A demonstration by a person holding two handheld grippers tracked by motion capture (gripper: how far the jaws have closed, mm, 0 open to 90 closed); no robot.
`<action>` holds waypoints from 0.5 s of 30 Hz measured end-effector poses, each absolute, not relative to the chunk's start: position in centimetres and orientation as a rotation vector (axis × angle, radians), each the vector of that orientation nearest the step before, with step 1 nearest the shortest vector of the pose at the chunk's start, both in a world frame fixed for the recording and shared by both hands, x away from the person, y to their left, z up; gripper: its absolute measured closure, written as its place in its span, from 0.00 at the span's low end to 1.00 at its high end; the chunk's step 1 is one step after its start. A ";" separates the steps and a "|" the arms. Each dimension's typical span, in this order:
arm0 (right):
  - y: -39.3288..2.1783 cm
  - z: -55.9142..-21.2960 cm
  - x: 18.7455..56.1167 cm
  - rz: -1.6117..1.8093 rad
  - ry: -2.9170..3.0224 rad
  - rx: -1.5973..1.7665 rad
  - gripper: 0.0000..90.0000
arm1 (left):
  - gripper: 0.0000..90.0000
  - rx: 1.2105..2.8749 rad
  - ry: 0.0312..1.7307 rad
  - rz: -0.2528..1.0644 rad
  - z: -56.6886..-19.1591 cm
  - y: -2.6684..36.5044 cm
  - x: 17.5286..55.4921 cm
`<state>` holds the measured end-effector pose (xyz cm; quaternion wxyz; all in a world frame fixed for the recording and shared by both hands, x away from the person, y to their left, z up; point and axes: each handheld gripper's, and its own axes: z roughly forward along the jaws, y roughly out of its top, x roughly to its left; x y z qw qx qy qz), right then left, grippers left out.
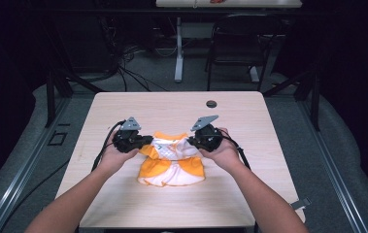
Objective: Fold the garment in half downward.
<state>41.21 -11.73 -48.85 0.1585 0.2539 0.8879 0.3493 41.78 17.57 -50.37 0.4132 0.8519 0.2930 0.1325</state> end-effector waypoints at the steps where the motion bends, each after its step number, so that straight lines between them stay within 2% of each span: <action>1: -11.6 -49.0 41.0 0.996 2.542 0.720 0.97 | 0.98 2.146 0.737 0.334 -50.6 17.6 41.6; 15: -12.0 -50.8 39.9 1.026 2.582 0.762 0.96 | 0.98 2.173 0.717 0.313 -51.7 17.4 40.4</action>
